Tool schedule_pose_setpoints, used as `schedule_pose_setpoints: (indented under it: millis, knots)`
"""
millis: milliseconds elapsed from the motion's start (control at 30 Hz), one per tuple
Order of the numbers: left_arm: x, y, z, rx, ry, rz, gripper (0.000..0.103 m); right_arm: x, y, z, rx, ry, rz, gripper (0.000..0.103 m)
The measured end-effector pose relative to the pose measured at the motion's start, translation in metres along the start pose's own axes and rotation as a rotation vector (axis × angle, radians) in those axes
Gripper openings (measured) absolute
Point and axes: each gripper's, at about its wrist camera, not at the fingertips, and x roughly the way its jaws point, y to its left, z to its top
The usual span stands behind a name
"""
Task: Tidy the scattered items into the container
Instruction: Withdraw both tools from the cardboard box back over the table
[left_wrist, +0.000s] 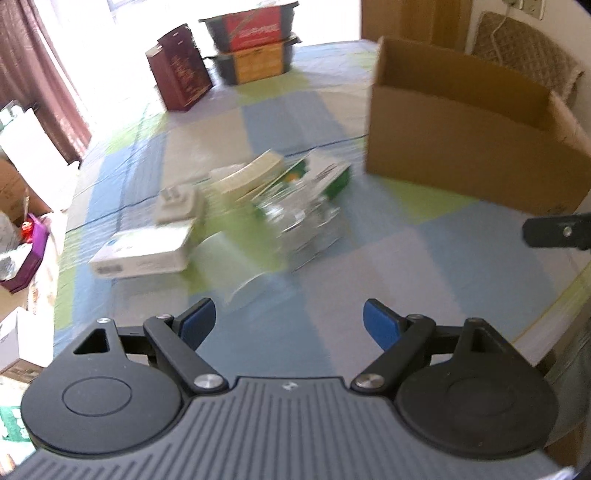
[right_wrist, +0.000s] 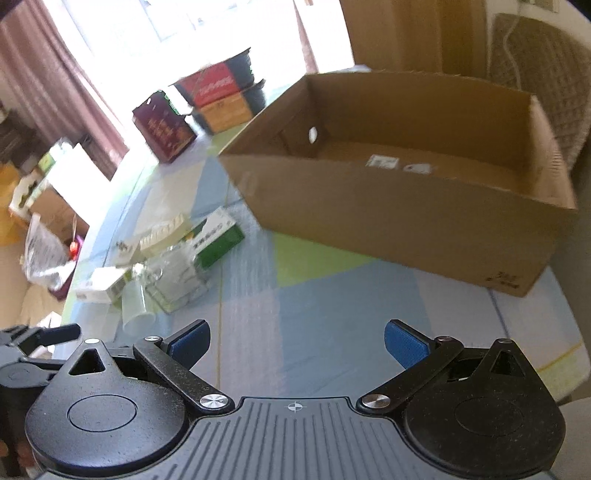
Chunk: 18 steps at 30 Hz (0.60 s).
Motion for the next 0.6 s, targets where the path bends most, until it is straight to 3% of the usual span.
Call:
schedule_pose_setpoints:
  millis: [67, 267, 600]
  knots:
    - [0.003, 0.014, -0.007, -0.020, 0.011, 0.022, 0.079, 0.009, 0.003, -0.002, -0.013, 0.017, 0.007, 0.103]
    - [0.015, 0.060, -0.023, -0.115, 0.044, 0.082, 0.078, 0.039, 0.025, -0.003, -0.096, 0.052, 0.064, 0.103]
    - [0.027, 0.107, -0.032, -0.192, 0.051, 0.141, 0.079, 0.096, 0.093, 0.009, -0.323, 0.021, 0.166, 0.103]
